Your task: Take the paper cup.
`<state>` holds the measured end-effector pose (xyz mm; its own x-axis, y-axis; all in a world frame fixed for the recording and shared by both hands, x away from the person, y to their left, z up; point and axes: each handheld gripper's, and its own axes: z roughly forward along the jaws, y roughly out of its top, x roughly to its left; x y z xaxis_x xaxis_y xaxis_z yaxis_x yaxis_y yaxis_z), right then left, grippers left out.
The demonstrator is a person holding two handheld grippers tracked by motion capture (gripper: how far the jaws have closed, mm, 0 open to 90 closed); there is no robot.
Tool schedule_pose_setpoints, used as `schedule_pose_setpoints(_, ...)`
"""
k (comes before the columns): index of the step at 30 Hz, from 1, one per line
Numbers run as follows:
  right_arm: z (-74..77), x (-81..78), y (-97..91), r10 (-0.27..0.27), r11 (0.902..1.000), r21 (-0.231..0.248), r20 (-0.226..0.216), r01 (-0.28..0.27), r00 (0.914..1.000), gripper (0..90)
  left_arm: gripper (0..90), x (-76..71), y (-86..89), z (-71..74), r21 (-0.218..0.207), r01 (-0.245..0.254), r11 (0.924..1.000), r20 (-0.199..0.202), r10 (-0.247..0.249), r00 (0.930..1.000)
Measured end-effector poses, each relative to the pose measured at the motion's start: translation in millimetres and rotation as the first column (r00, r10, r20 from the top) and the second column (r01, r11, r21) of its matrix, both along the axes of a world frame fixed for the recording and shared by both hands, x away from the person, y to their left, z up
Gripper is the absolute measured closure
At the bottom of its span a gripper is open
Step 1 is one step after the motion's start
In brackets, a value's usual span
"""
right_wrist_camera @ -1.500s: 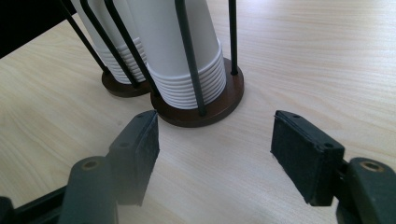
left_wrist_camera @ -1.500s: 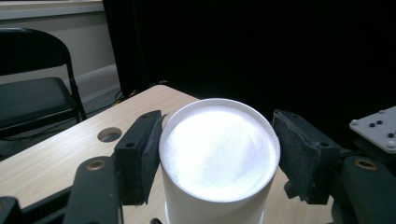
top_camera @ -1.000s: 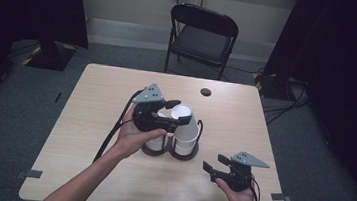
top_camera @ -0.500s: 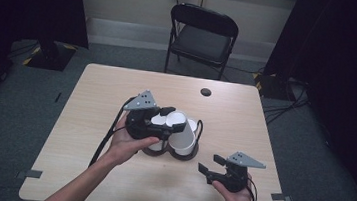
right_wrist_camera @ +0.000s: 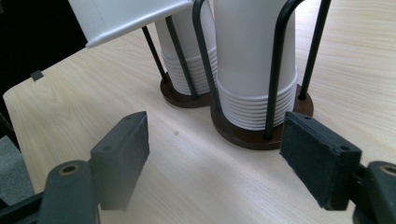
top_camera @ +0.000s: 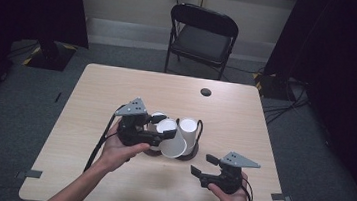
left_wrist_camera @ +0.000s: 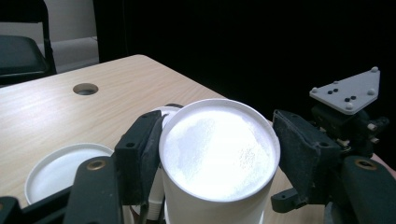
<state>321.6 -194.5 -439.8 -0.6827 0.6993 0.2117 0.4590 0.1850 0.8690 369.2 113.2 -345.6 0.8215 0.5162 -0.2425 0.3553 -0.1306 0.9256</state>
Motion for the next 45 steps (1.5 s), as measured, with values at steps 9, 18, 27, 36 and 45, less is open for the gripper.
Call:
schedule_pose_setpoints(9, 0.5, -0.8, 4.6, 0.007, 0.9995, 0.032, 0.009, -0.007, 0.9999, 32.7, 35.1, -2.2, -1.1, -8.4, 0.005, -0.001, 1.0, -0.067, 0.002, 0.9978)
schedule_pose_setpoints(18, -2.5, -4.0, 18.8, 0.04, 0.9964, 0.071, 0.092, -0.047, 0.9949, 35.1, 35.1, -3.7, 6.6, -13.5, -0.066, -0.007, 0.9978, -0.138, -0.002, 0.9904)
schedule_pose_setpoints(27, -5.4, -6.9, 24.2, 0.061, 0.9942, 0.077, 0.169, -0.075, 0.9838, 38.3, 35.1, -7.0, 5.2, -13.6, -0.118, 0.017, 0.9929, -0.186, -0.039, 0.9818)
schedule_pose_setpoints(36, -1.8, -9.2, 26.3, 0.046, 0.9898, 0.121, 0.232, -0.075, 0.9717, 45.6, 35.0, -7.8, 1.9, -15.9, -0.143, 0.016, 0.9896, -0.227, -0.048, 0.9726)
schedule_pose_setpoints(45, 2.6, -11.4, 29.7, 0.038, 0.9857, 0.146, 0.296, -0.084, 0.9544, 54.5, 35.1, -6.4, 2.6, -14.4, -0.193, 0.019, 0.9809, -0.257, -0.07, 0.9639)
